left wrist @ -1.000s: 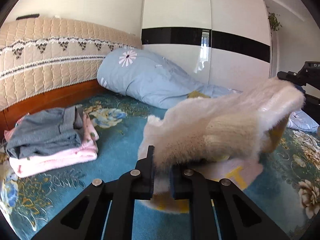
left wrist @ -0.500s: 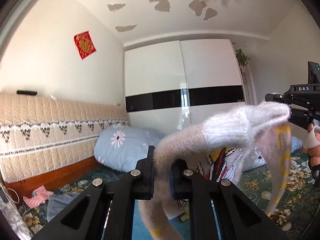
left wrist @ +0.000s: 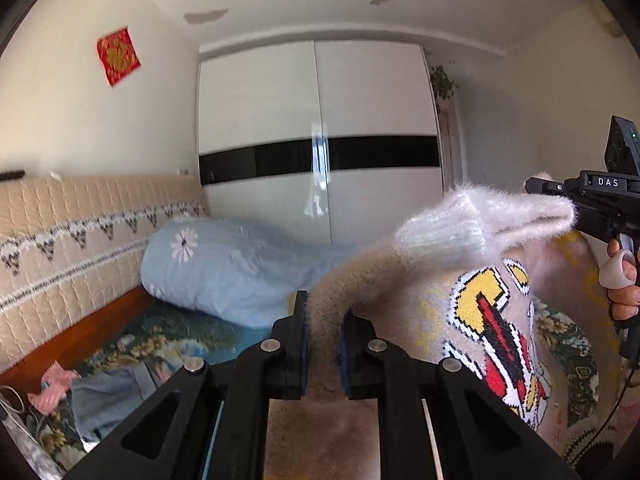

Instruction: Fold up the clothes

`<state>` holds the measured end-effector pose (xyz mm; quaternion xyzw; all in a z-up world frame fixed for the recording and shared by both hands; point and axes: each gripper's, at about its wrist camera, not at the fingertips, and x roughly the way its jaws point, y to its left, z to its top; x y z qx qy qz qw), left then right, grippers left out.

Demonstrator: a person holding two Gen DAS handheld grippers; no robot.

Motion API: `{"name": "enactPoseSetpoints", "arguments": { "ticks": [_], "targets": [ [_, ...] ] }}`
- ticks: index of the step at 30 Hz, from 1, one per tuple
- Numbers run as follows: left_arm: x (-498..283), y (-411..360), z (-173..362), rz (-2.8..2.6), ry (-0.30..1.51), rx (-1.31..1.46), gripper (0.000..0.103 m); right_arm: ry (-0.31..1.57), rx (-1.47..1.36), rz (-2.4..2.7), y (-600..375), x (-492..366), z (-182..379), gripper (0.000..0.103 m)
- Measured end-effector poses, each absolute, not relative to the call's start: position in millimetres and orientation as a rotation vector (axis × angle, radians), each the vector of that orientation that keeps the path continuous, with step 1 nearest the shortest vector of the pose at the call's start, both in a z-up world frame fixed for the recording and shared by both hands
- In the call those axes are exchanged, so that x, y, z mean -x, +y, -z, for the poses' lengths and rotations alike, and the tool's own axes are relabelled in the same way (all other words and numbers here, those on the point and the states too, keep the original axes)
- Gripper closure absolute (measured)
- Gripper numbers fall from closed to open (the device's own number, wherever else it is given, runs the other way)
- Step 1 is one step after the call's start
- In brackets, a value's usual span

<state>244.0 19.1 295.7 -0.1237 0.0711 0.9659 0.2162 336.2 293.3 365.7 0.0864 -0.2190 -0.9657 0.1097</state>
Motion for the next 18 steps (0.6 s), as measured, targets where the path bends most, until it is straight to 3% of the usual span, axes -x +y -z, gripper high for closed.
{"name": "enactPoseSetpoints", "arguments": {
  "ticks": [4, 8, 18],
  "targets": [
    [-189, 36, -228, -2.626, 0.196, 0.61, 0.091, -0.86, -0.563, 2.801, 323, -272, -273, 0.089],
    [-141, 50, -168, -2.57, 0.191, 0.838, 0.091, -0.944, -0.748, 2.779, 334, -224, -203, 0.089],
    [-113, 69, -123, -2.58, 0.307, 0.941, 0.086, -1.064, -0.857, 2.693, 366, -150, -123, 0.087]
  ]
}}
